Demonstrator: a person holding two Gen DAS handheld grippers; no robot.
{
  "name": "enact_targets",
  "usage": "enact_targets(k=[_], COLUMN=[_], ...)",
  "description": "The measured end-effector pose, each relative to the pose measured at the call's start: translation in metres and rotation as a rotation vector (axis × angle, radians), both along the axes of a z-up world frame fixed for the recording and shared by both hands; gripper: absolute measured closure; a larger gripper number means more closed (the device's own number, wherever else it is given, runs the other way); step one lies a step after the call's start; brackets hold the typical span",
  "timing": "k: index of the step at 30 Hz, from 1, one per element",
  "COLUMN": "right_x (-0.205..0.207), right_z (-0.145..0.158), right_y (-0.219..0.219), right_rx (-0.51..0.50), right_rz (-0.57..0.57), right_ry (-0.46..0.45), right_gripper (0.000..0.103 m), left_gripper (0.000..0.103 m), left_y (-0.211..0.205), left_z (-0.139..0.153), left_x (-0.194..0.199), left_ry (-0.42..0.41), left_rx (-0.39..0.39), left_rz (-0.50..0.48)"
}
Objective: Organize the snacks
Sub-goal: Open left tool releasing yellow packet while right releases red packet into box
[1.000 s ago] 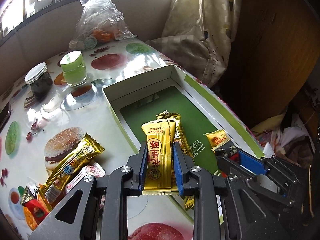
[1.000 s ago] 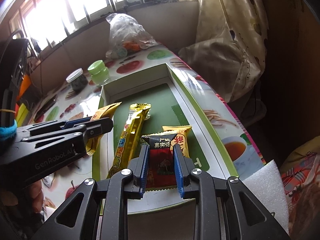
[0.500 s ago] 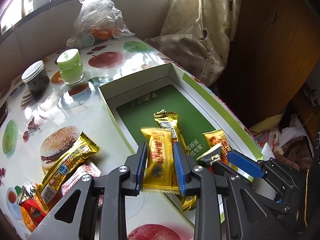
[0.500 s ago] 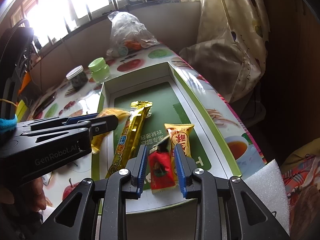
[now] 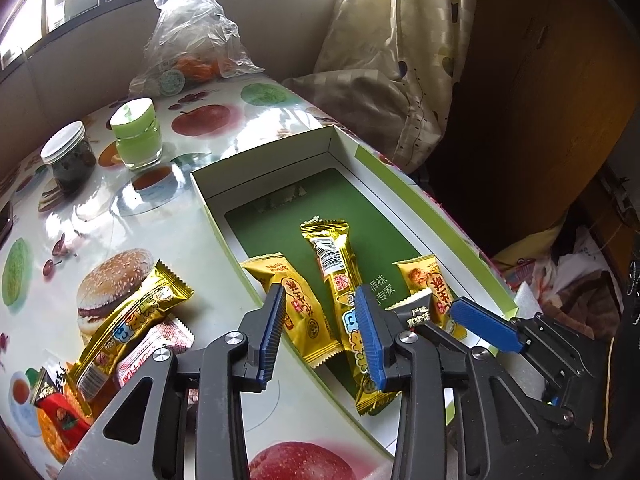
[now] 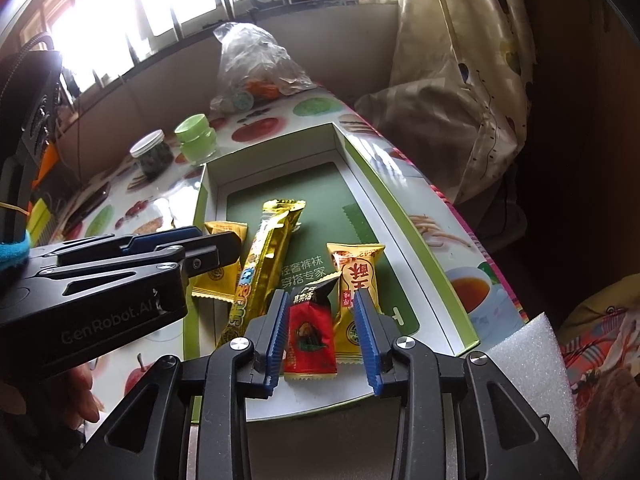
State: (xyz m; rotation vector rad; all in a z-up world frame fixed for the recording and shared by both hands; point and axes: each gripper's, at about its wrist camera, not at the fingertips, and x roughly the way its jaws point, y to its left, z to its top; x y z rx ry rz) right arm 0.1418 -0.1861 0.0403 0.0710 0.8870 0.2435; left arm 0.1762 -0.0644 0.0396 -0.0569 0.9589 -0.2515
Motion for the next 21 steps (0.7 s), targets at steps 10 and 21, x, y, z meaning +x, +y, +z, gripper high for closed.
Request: enact_targets(k=[10,21], right_x=[-0.011,-0.023], right_z=[0.008,0.02], right_y=[0.005,0.016], right_rx=[-0.019,-0.023], right_rz=[-0.002,0.016], right_ry=[-0.021,-0.047], right_gripper=[0.065,0.062], left_gripper=[0.062,0.062], left_y=[0.007,0.027], left_z=[0.013,0.027], left_x=[-0.016,-0.046], left_ry=[-0.038,-0.088], left_rx=[0.009,0.023], left_rz=[0.02,0.067])
